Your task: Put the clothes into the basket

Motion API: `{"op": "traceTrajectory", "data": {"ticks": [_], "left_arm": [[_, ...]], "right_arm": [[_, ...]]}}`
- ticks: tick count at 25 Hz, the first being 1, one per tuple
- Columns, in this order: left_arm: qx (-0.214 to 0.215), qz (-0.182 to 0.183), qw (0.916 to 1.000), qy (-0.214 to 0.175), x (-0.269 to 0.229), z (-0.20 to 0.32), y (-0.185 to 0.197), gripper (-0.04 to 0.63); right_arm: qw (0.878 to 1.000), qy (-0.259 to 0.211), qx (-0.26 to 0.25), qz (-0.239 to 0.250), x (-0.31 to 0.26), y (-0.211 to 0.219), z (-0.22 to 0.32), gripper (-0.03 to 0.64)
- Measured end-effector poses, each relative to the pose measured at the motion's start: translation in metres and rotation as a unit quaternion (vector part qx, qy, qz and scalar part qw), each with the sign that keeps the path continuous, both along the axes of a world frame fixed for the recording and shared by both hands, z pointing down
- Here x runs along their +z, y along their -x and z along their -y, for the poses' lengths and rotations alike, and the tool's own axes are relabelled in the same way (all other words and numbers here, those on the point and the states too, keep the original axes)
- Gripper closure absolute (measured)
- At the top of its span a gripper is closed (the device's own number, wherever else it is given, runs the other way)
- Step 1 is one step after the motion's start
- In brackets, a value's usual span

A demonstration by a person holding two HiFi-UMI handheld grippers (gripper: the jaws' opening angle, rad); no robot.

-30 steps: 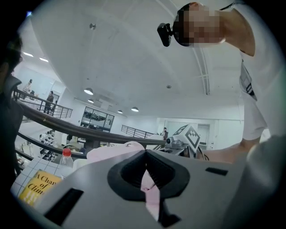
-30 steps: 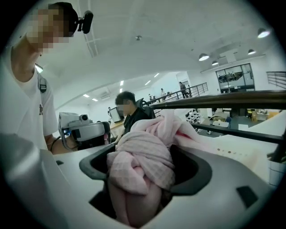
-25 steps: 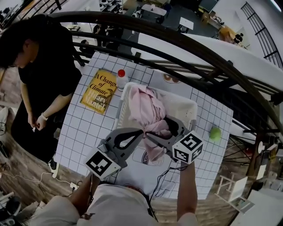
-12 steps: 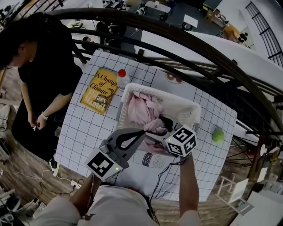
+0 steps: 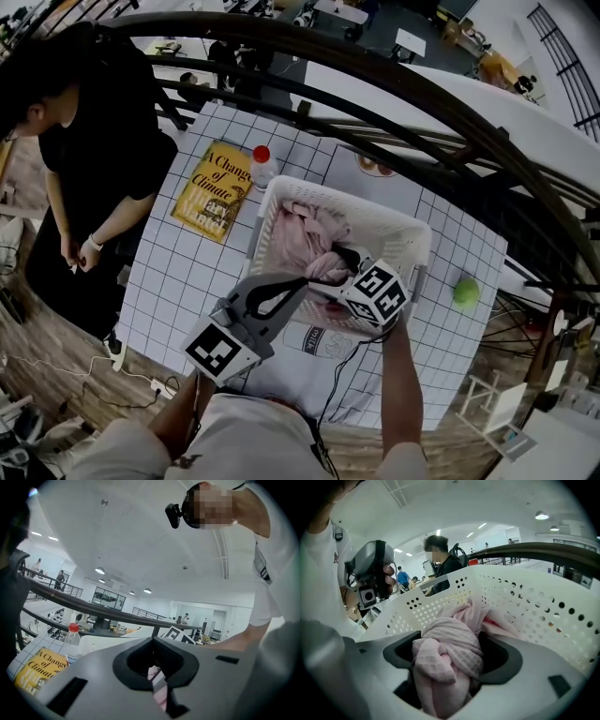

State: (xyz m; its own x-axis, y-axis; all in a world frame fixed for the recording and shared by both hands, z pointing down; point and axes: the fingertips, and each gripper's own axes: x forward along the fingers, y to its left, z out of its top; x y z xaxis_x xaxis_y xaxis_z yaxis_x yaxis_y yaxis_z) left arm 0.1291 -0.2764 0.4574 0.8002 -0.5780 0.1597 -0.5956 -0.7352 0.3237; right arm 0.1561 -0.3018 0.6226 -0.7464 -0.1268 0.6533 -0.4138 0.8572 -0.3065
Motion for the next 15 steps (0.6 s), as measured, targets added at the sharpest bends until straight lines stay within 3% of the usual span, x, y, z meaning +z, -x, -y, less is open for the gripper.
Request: {"op": "traceTrajectory", "data": {"ticks": [15], "left_arm": [[-0.007,0.001,1.0000,0.007,0.006,0.000,0.001,0.591]], "right_arm": [[0.996,-0.014,-0.084,-0.042,0.032,0.009,-0.015,0.206]]}}
